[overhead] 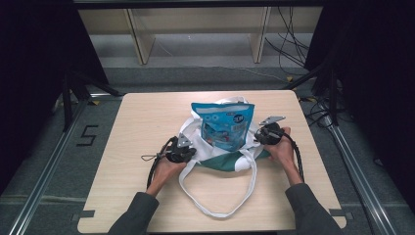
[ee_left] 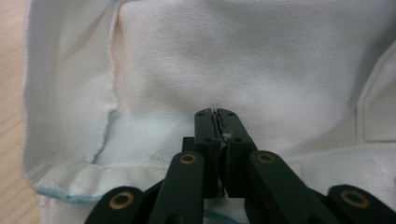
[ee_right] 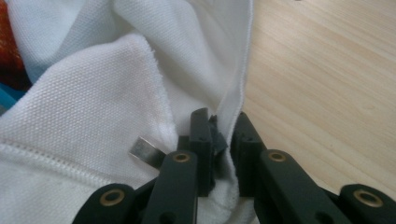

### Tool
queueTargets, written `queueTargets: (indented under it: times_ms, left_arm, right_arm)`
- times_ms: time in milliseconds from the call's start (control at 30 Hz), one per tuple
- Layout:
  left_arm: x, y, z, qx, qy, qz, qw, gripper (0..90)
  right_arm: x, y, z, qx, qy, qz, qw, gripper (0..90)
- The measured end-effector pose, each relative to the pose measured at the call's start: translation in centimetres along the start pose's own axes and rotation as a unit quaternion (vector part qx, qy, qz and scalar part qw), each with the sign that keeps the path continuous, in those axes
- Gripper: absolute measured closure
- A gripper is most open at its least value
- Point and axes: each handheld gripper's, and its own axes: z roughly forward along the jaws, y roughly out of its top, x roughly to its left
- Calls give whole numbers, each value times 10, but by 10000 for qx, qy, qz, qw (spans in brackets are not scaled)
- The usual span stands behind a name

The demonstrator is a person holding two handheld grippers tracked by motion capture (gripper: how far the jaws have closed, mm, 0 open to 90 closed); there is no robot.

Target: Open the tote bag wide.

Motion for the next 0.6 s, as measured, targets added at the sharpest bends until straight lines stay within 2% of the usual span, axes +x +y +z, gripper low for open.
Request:
queueTargets:
  times_ms: [100, 167, 267, 300, 333, 367, 400, 433, 467, 533, 567, 600]
  left_arm:
    - [1, 1, -1, -7, -47, -72, 10000, 820]
    - [2, 2, -3, -12, -80, -134, 9999, 764]
    - [3, 6, -11, -93, -185, -281, 9994, 672]
    - [3, 8, -15, -103, -244, -250, 9993, 644]
    - [2, 10, -18, -134, -285, -265, 9992, 610]
    - [2, 13, -25, -170, -319, -266, 9990, 565]
    - [1, 15, -28, -241, -343, -358, 9985, 515]
    - [0, 17, -33, -310, -382, -368, 9981, 489]
    - [0, 19, -38, -342, -466, -351, 9977, 462]
    - [-2, 20, -48, -437, -539, -400, 9968, 405]
    - [-7, 18, -56, -505, -525, -491, 9961, 384]
    - [-7, 18, -56, -505, -525, -491, 9961, 359]
  right_arm:
    - [-1, -1, -1, -52, 41, 111, 9999, 798]
    - [-4, 0, -5, -85, -15, 226, 9997, 712]
    - [-8, -1, -16, -177, -19, 512, 9985, 647]
    - [-9, -2, -21, -238, -41, 532, 9983, 624]
    - [-12, -2, -25, -398, -71, 431, 9983, 601]
    - [-13, -3, -32, -402, -69, 544, 9977, 578]
    - [-14, -5, -40, -501, 14, 728, 9961, 557]
    - [-15, -6, -44, -618, 96, 797, 9948, 543]
    - [-16, -8, -49, -731, 75, 826, 9939, 523]
    - [-16, -10, -60, -749, 142, 837, 9936, 494]
    - [-16, -11, -64, -762, 193, 848, 9933, 480]
    - [-16, -11, -64, -762, 193, 848, 9933, 480]
